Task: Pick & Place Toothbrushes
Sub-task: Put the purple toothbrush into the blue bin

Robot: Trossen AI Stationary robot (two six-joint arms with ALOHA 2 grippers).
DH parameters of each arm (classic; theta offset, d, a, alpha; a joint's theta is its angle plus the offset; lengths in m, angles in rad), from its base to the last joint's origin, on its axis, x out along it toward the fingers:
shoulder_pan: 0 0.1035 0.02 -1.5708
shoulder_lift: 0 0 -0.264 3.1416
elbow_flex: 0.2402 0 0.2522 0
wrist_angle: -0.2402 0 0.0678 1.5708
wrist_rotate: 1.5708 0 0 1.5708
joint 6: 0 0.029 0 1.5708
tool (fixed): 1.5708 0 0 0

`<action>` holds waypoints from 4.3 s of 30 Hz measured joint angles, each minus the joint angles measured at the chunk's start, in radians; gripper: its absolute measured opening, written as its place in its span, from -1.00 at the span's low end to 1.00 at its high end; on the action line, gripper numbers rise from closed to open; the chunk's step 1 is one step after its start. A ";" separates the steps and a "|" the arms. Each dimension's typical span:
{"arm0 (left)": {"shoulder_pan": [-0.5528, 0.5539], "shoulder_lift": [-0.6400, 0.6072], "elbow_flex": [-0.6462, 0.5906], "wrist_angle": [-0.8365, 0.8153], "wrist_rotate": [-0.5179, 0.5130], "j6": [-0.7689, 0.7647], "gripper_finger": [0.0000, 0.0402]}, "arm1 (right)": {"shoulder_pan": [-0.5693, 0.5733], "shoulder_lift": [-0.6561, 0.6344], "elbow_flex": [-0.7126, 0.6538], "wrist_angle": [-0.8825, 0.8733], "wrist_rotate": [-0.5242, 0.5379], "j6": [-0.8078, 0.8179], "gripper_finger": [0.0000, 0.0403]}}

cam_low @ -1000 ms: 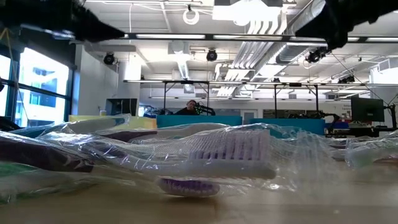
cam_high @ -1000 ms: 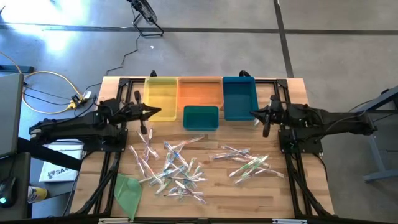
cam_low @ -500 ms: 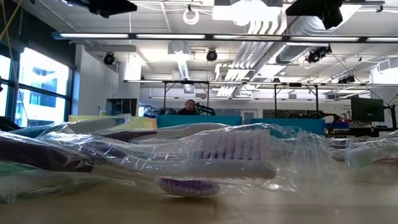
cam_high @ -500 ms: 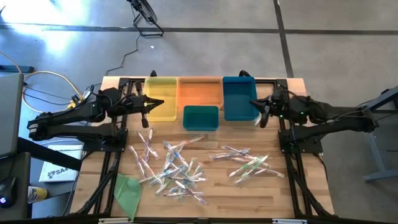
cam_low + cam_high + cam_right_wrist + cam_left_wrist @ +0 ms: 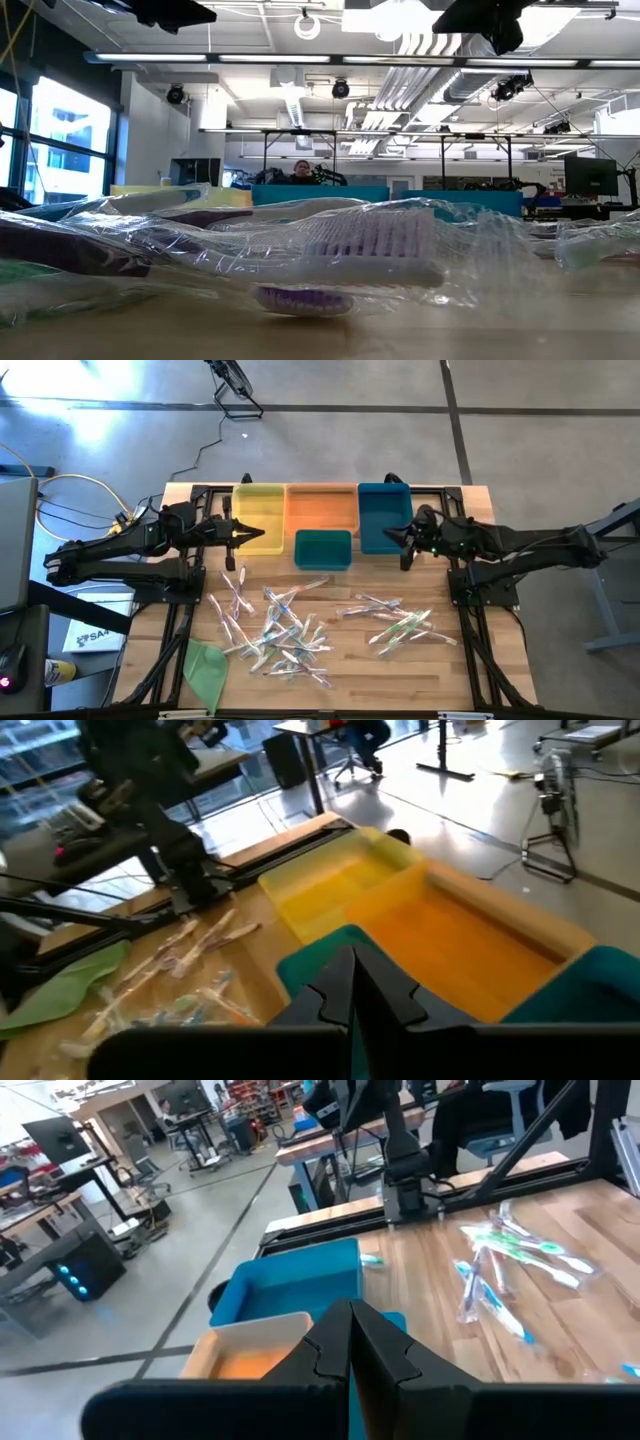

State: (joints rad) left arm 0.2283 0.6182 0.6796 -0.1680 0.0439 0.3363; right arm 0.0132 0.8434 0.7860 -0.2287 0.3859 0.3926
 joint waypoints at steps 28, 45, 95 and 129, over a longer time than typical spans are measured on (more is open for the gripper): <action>0.000 0.002 -0.001 0.009 -0.001 -0.053 -1.00 | -0.002 0.013 0.001 0.158 0.037 0.052 -0.99; 0.000 0.002 -0.001 -0.045 -0.002 -0.053 -1.00 | 0.000 0.014 0.001 -0.057 0.071 0.344 -0.99; 0.000 0.002 -0.001 -0.045 -0.003 -0.053 -1.00 | 0.190 0.431 0.255 -0.587 -0.310 0.080 -0.39; 0.000 0.002 -0.001 -0.132 -0.002 -0.053 -1.00 | 0.134 0.754 0.137 -0.428 -0.339 -0.020 -0.30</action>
State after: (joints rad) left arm 0.2286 0.6201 0.6785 -0.2998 0.0418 0.2829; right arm 0.1470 1.5972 0.9232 -0.6564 0.0469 0.3722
